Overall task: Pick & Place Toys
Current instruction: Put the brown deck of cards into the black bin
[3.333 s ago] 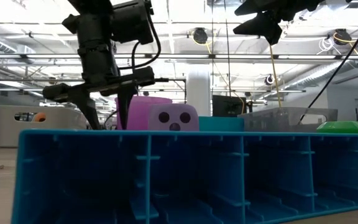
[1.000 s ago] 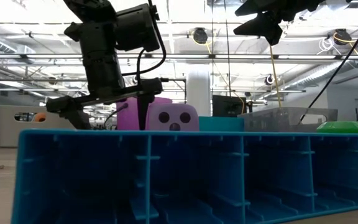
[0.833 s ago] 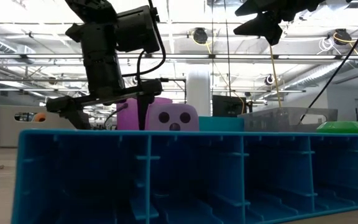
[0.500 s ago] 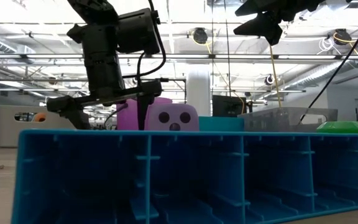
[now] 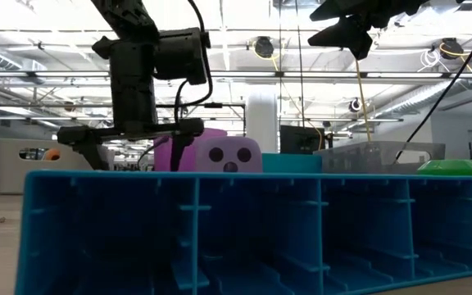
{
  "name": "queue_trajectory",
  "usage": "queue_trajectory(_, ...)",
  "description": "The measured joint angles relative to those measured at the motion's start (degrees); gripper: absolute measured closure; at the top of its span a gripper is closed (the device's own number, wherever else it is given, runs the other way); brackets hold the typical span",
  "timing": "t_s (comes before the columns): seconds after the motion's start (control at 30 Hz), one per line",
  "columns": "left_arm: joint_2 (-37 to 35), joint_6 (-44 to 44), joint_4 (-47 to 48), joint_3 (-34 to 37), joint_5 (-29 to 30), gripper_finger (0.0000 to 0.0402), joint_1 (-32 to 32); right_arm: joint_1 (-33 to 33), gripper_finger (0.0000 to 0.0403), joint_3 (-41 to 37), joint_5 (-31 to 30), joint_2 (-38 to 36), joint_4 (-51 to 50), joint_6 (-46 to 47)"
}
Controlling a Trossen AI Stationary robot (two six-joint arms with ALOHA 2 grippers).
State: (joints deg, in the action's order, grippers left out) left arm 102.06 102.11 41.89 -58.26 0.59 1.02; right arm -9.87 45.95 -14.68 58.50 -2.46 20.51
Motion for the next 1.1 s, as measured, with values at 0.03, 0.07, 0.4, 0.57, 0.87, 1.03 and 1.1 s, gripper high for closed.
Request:
queue_trajectory(0.03,0.0,0.06,0.5,0.02,-0.23,0.0005,0.31,0.0,0.0193,0.0,0.0,0.0,0.02,0.02)
queue_trajectory(0.07,0.0,0.08,0.78,0.04,-0.63,0.0005,0.59,0.0,0.0193,0.0,0.0,0.0,0.02,0.02)
queue_trajectory(0.4,0.04,4.53,0.13,0.15,-2.08,0.0005,0.42,0.0,0.0193,0.0,0.0,0.0,0.02,0.02)
queue_trajectory(0.57,0.04,7.39,0.18,0.17,-2.05,0.0005,0.31,0.0,0.0193,0.0,0.0,0.0,0.02,0.0)
queue_trajectory(0.87,0.04,8.59,0.02,0.17,-3.44,0.0005,0.32,0.0,0.0193,0.0,-0.05,0.0,0.01,-0.18)
queue_trajectory(1.03,0.04,8.93,0.02,0.17,-4.3,0.0005,0.34,0.0,0.0193,0.0,-0.09,0.0,0.02,-0.18)
queue_trajectory(1.1,0.04,9.03,-0.02,0.17,-4.78,0.0007,0.34,0.0,0.0193,0.0,-0.11,0.0,0.02,-0.18)
